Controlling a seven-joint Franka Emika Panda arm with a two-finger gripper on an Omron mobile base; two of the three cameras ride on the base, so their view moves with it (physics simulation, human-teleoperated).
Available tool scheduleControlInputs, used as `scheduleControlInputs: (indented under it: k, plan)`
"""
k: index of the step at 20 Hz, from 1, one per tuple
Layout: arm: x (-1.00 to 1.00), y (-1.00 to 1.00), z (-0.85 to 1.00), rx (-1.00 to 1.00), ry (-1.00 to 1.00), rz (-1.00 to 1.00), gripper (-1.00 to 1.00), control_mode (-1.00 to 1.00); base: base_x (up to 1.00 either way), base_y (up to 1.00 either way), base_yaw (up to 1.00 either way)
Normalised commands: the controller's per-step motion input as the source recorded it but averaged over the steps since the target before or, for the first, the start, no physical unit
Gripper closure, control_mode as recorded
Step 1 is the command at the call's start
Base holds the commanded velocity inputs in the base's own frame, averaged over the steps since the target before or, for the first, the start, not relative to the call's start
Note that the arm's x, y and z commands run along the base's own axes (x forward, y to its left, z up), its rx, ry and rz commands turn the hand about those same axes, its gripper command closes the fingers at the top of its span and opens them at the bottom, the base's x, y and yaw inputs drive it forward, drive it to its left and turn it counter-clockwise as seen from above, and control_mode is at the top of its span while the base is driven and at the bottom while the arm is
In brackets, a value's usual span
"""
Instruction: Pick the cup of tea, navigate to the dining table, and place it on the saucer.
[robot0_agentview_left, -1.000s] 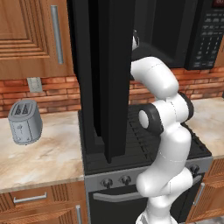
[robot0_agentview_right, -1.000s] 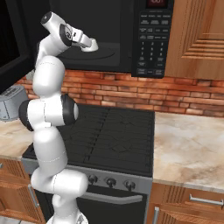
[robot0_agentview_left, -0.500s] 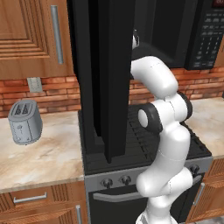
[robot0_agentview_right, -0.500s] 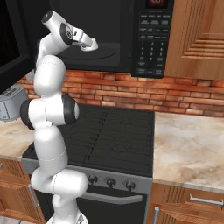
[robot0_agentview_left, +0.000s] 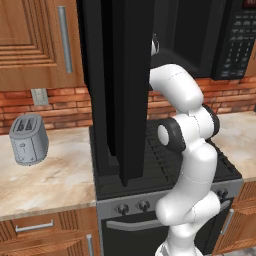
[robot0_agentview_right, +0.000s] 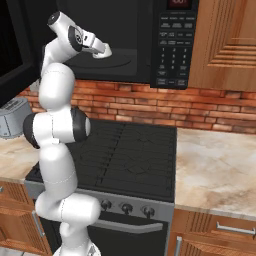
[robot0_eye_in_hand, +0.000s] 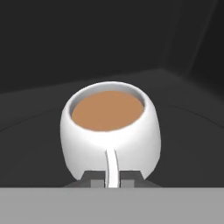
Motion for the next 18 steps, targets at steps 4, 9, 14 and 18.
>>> scheduleControlInputs:
  k: [4, 9, 14, 18]
  plan:
    - [-0.23, 0.0, 0.0, 0.0, -0.03, -0.01, 1.0, -1.0, 0.0, 0.0, 0.0]
    - [-0.44, -0.04, 0.0, 0.0, -0.06, 0.0, 1.0, -1.0, 0.0, 0.0, 0.0]
    - [-0.58, -0.1, 0.0, 0.01, -0.05, 0.0, 1.0, -1.0, 0.0, 0.0, 0.0]
    - [-0.63, -0.21, 0.06, 0.03, -0.05, 0.0, 1.0, -1.0, 0.0, 0.0, 0.0]
